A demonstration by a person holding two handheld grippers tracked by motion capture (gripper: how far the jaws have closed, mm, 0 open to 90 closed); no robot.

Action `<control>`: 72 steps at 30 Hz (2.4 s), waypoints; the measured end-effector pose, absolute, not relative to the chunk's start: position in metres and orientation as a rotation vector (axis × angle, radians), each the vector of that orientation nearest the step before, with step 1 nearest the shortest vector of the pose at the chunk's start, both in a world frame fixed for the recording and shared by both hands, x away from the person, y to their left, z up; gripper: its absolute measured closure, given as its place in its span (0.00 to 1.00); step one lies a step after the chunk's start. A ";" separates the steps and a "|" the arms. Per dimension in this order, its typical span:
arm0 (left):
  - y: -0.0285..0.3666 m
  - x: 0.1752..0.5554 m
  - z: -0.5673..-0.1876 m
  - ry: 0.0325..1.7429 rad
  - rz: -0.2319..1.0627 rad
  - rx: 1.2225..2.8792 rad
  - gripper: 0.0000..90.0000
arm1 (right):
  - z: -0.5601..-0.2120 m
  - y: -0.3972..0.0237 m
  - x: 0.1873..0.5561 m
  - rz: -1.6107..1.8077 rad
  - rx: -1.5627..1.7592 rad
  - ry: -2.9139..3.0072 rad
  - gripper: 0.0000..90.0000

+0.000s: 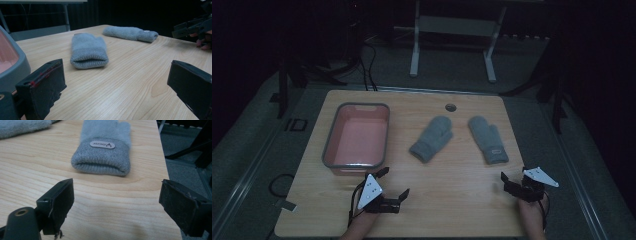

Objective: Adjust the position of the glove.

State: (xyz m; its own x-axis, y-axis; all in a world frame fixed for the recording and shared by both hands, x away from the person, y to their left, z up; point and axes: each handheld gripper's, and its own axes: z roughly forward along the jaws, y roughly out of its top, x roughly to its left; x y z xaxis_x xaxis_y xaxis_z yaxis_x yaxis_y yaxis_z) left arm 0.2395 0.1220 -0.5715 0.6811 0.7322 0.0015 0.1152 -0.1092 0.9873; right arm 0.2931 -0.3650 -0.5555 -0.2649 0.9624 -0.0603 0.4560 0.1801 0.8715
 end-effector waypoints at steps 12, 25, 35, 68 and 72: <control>0.123 0.240 -0.572 0.711 0.594 1.614 0.02 | -0.545 -0.360 0.302 1.093 1.387 1.972 0.14; 0.123 0.240 -0.572 0.712 0.585 1.610 0.02 | -0.501 -0.333 0.336 1.093 1.290 2.058 0.13; 0.123 0.240 -0.572 0.713 0.580 1.610 0.02 | -0.483 -0.297 0.366 1.128 1.133 2.113 0.13; 0.125 0.242 -0.572 0.719 0.557 1.603 0.02 | -0.514 -0.160 0.473 1.110 0.866 2.416 0.30; 0.125 0.242 -0.572 0.720 0.556 1.603 0.02 | -0.522 -0.148 0.482 1.078 0.859 2.451 0.33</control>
State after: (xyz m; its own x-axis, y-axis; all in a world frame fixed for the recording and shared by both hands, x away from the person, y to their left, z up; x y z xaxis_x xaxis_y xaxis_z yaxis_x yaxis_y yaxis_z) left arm 0.2417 0.1247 -0.5717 0.6911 0.7214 -0.0432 0.1405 -0.0755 0.9872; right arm 0.4823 -0.1485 -0.5220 -0.7648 0.6419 -0.0541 0.3938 0.5324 0.7493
